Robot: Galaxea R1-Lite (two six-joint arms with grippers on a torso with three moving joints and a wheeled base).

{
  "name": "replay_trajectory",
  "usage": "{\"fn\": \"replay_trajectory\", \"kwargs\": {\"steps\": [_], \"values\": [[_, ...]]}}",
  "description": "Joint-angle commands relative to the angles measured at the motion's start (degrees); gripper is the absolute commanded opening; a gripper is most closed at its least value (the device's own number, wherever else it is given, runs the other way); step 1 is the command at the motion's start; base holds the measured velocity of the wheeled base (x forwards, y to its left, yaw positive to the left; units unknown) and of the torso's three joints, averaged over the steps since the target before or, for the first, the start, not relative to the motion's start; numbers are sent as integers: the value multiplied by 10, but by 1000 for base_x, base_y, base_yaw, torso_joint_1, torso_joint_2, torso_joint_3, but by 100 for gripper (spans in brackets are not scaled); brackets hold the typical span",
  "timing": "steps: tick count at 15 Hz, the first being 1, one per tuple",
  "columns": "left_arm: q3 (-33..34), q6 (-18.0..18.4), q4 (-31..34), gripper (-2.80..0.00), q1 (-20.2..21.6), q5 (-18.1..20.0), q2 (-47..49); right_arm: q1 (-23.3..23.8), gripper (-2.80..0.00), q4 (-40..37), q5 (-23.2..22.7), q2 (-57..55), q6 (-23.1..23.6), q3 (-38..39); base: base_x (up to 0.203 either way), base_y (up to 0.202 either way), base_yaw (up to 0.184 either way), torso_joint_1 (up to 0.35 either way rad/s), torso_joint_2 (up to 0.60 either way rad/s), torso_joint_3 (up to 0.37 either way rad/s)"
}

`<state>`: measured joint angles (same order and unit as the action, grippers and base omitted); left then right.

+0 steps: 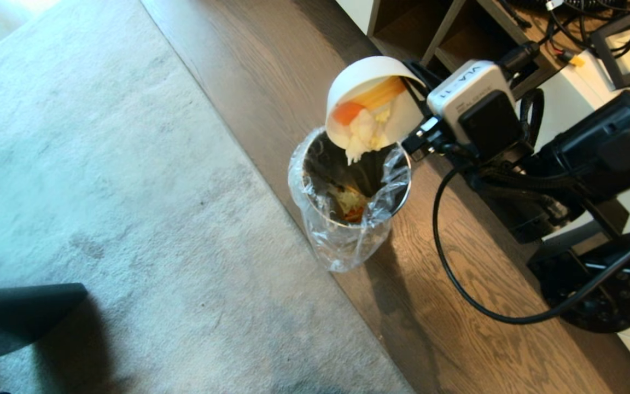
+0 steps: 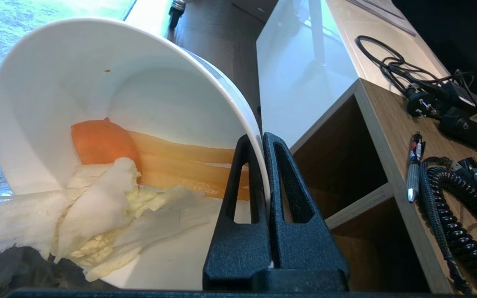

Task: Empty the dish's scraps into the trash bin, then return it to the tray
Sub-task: Pour the leftover food from the bowl into the trash can

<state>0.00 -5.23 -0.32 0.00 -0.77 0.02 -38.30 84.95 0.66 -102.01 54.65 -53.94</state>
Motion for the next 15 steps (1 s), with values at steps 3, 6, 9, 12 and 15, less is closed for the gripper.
{"fn": "replay_trajectory", "kwargs": {"steps": [3, 6, 9, 12, 15], "values": [[0, 0, 0, -280, 0, 0, 0, 0, -280, 45, -40, -19, 31, 0, 0, 0, 0, 0, 0, 0], [0, 0, 0, -280, 0, 0, 0, 0, -280, 45, -47, -19, 48, -5, 0, 0, 0, 0, 0, 0], [0, 0, 0, -280, 0, 0, 0, 0, -280, 46, -47, -17, 62, -13, 0, 0, 0, 0, 0, 0], [0, 0, 0, -280, 0, 0, 0, 0, -280, 46, -47, -20, 79, -55, 0, 0, 0, 0, 0, 0], [0, 0, 0, -280, 0, 0, 0, 0, -280, 46, -47, -15, 86, -57, 0, 0, 0, 0, 0, 0]]}}
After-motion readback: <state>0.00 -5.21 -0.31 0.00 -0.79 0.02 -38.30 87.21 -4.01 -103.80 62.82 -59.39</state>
